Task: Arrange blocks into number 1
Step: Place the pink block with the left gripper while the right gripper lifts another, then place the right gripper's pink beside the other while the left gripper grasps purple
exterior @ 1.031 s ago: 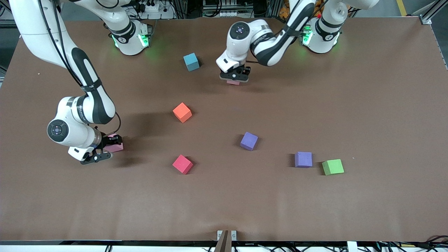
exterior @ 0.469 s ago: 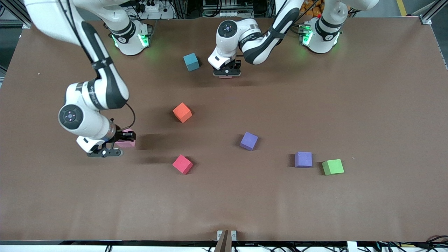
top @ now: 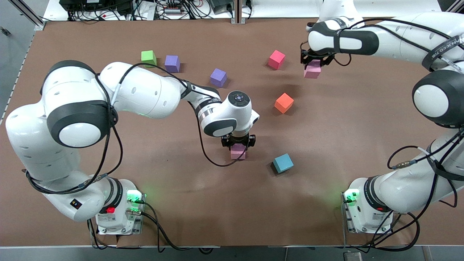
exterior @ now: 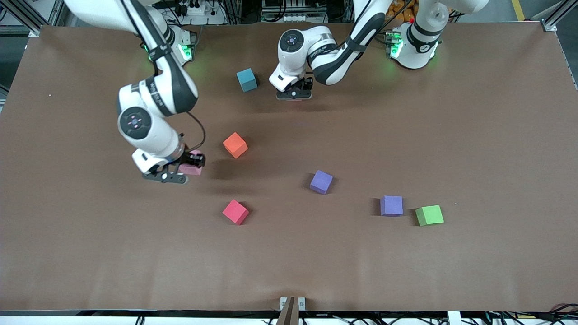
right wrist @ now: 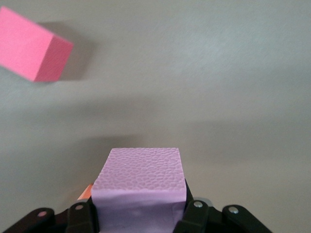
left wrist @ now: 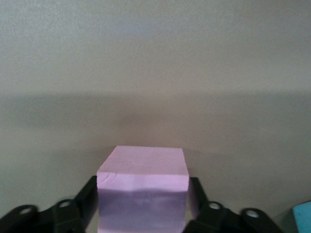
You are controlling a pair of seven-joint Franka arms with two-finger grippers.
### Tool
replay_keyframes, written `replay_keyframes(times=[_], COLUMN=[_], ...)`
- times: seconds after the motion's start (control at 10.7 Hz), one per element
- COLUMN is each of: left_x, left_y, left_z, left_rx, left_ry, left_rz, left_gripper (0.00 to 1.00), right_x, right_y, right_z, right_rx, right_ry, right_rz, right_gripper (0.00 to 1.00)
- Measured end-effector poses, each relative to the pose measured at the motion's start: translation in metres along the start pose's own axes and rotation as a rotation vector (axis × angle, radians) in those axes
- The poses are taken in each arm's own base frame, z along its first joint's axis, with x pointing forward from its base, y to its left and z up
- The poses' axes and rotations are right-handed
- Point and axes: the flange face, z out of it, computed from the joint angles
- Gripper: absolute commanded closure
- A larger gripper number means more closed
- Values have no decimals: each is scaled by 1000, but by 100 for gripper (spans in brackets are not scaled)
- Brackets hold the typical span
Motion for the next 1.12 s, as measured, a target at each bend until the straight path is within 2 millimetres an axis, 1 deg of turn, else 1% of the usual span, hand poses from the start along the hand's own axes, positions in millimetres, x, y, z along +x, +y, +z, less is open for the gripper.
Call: replay_keyframes(times=[0.09, 0.19, 0.28, 0.38, 0.47, 0.56, 0.66, 0.84, 0.94, 1.12], left_x=[5, 13, 28, 56, 87, 118, 146, 196, 220, 270], left_y=[5, 12, 13, 1, -17, -40, -61, -104, -130, -196], left_z=[-9, -25, -51, -79, -101, -117, -127, -141, -147, -152], left_rx=[14, 32, 41, 36, 25, 17, 13, 9, 12, 44], left_ry=[-1, 3, 38, 81, 106, 124, 133, 148, 156, 166], left_rz=[-4, -2, 39, 87, 124, 156, 189, 250, 281, 331], left_gripper=[0, 0, 0, 0, 0, 0, 0, 0, 0, 0], right_x=[-7, -10, -16, -23, -30, -39, -51, -80, -94, -120], right_y=[-4, -4, -6, -15, -27, -44, -63, -103, -121, -155], right_z=[-1, -1, 0, 1, 1, 0, 1, 5, 11, 27], right_rx=[16, 21, 22, 26, 39, 50, 57, 54, 48, 36], right_ry=[-9, -14, -19, -24, -25, -17, -6, -1, -4, -8], right_rz=[5, 8, 3, -4, -3, -8, -23, -90, -123, -125], right_gripper=[40, 40, 40, 40, 40, 40, 40, 40, 40, 40])
